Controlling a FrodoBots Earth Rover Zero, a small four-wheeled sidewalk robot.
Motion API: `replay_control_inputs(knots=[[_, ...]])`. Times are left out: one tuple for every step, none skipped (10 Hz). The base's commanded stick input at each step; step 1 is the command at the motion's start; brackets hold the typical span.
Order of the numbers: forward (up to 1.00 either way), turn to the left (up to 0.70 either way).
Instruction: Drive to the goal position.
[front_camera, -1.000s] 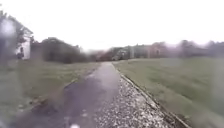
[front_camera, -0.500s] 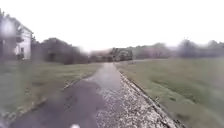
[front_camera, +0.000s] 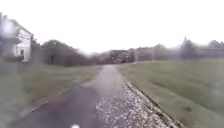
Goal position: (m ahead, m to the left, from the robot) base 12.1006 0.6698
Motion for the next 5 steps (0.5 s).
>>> replay_control_inputs(knots=[[1.0,0.0],[1.0,0.0],[1.0,0.0],[1.0,0.0],[1.0,0.0]])
